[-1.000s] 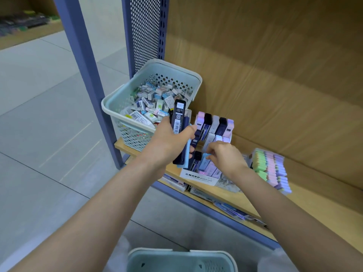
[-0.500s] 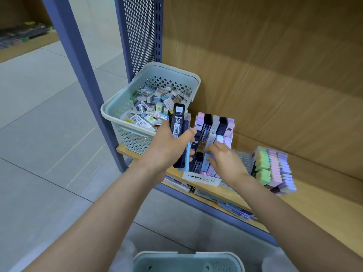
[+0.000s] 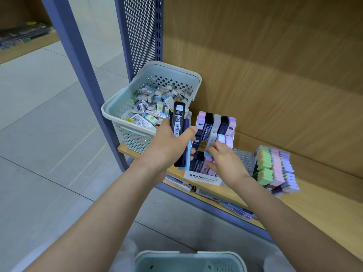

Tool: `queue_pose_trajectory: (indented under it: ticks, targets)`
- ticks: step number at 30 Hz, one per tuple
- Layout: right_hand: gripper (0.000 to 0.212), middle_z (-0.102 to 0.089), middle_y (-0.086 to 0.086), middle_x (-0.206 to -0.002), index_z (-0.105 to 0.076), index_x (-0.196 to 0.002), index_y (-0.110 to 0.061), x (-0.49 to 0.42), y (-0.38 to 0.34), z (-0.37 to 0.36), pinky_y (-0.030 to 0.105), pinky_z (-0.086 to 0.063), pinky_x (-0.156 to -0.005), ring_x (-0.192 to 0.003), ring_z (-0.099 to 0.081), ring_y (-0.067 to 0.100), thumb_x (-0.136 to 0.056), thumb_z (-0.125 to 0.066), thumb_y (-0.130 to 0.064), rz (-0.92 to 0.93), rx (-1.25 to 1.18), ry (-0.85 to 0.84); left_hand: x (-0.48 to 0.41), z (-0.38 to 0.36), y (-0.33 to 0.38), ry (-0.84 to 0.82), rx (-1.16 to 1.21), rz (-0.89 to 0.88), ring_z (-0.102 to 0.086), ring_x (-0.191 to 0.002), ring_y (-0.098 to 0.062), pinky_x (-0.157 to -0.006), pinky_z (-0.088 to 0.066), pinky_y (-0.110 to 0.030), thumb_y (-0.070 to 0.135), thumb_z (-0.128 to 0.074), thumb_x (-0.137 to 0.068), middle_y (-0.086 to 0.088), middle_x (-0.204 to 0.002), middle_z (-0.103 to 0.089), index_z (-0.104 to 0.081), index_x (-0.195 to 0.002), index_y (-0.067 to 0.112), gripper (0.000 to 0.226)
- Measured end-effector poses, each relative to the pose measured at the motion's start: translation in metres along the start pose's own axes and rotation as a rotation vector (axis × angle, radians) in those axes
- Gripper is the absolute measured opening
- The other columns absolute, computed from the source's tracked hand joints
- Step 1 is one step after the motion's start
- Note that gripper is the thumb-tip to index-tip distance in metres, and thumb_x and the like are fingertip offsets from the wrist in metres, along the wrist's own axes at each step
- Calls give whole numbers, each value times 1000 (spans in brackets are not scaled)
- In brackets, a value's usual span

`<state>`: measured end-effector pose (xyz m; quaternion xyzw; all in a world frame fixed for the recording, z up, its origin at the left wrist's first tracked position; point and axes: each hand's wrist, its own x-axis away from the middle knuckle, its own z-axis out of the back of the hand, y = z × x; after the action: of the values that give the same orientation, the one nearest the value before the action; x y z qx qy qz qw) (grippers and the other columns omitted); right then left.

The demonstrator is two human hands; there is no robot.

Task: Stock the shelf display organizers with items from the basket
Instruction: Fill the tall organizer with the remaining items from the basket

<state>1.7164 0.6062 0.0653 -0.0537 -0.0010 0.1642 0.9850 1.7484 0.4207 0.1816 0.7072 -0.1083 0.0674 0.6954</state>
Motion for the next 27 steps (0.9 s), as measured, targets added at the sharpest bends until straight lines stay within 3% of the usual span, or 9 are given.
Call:
queue_pose_trajectory:
  ticks: [8,11,13,15,17,19,21,24,27]
  targets:
    - [28,-61,7,-114,-56,-119,-12,-12,1,11,29,-45,-71,-101,-58,23,-96,-53,-25,-135,-142,-86,0,0,0,-7,-3,6,-61,-66,-17,-67,-56,-31,27,-57,-92,-1,-86,-63,-47,-90,27,10]
    - [25,-54,7,-122,-61,-116,-8,-5,3,3,32,-47,-78,-113,-49,23,-96,-51,-20,-44,104,-70,0,0,0,-7,-6,12,-61,-67,-17,-72,-56,-35,27,-57,-92,-2,-88,-63,-47,-90,27,10]
    - [26,-59,8,-105,-68,-101,-7,3,0,-2,29,-43,-60,-96,-56,24,-76,-73,-6,40,249,-44,0,0,0,-6,-13,9,-62,-66,-16,-71,-56,-35,27,-57,-92,-2,-87,-63,-47,-91,27,10]
    - [51,-63,9,-79,-72,-84,-5,10,0,-5,26,-41,-46,-69,-60,25,-37,-85,6,93,284,-7,0,-1,0,-11,-23,7,-62,-65,-16,-71,-56,-35,27,-57,-92,-1,-86,-63,-47,-92,26,10]
    - [66,-66,11,-86,-71,-99,-2,14,0,-6,29,-51,-57,-74,-62,26,-35,-83,7,100,259,64,1,-2,-1,-18,-31,13,-62,-64,-15,-72,-56,-35,27,-57,-93,1,-84,-62,-48,-94,26,9]
    - [64,-59,13,-120,-54,-129,-4,19,-5,-5,35,-49,-85,-105,-57,28,-68,-74,2,47,117,70,2,-3,-1,-34,-44,20,-62,-63,-13,-73,-56,-34,30,-57,-92,2,-84,-62,-48,-94,27,9]
    - [45,-47,7,-135,-40,-140,-10,28,-15,7,31,-40,-97,-118,-48,21,-96,-49,-8,-75,-214,135,4,-4,-2,-57,-49,33,-62,-62,-12,-73,-56,-32,34,-58,-91,3,-85,-62,-49,-96,27,12]
    - [32,-54,-9,-118,-41,-132,-24,41,-40,49,13,-42,-80,-92,-57,0,-100,-39,-22,-192,-783,198,8,-9,-4,-102,-29,102,-61,-60,-11,-67,-54,-28,38,-58,-89,2,-79,-61,-53,-95,24,17]
    - [34,-56,-7,-107,-41,-128,-30,52,-60,87,15,-50,-71,-80,-61,4,-96,-48,-21,-140,-1135,174,14,-17,-11,-176,-39,142,-64,-66,-12,-63,-52,-25,39,-55,-90,1,-82,-66,-59,-96,26,15]
